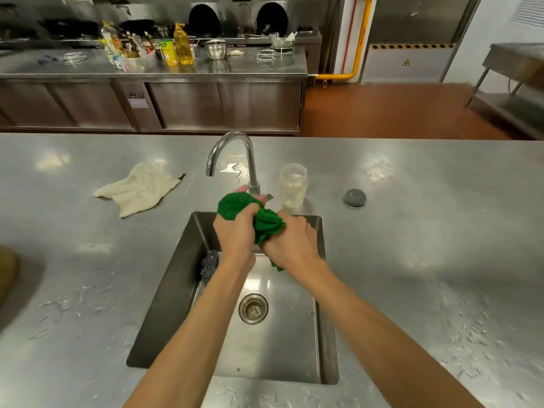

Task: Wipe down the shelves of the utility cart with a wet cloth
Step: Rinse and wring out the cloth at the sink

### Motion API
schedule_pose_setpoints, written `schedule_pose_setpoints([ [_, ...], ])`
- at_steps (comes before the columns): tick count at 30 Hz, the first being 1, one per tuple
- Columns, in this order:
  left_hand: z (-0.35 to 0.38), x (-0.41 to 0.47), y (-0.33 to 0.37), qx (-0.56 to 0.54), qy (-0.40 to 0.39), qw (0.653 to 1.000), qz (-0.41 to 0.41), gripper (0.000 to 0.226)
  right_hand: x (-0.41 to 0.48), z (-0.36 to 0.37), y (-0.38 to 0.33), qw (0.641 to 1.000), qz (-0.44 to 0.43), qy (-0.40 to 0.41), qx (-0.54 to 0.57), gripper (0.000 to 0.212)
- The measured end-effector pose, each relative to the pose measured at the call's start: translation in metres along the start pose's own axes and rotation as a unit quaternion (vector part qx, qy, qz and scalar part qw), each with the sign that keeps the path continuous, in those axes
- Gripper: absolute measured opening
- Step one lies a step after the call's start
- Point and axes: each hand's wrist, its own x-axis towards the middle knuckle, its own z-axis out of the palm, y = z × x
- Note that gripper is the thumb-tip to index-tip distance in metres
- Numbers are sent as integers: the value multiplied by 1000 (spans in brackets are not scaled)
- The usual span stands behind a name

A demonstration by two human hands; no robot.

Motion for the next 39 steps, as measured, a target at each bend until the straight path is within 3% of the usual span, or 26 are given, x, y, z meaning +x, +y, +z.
schedule_pose_setpoints([
  [4,-10,18,20,33,-84,995,37,31,8,-11,-13,994,-37,-76,66,21],
  [7,-20,35,30,-2,-146,989,3,26,13,-8,-25,980,-46,-137,136,21],
  [11,-29,46,37,-33,-228,972,-49,25,12,-1,-33,940,-8,-212,266,18],
  [17,-37,52,39,7,-318,945,-78,21,10,7,-30,889,45,-294,347,23],
  [20,-39,55,34,19,-330,940,-86,22,10,8,-27,868,66,-334,361,27],
  [22,-40,58,27,-4,-292,951,-100,19,11,7,-27,874,71,-340,340,25],
  [25,-42,68,16,-65,-177,975,-115,11,12,9,-31,912,42,-296,280,17],
  [26,-42,72,13,-81,-123,982,-114,7,11,12,-31,934,15,-267,238,24],
  [28,-48,82,6,-100,-14,988,-116,14,6,19,-24,978,-32,-174,114,61],
  [30,-52,90,-1,-124,50,981,-141,21,-3,25,-12,992,-75,-70,71,80],
  [35,-53,94,-11,-188,52,958,-210,27,-33,47,10,971,-201,105,76,64],
  [39,-41,77,-11,-170,14,959,-225,28,-37,46,8,936,-267,173,153,53],
])
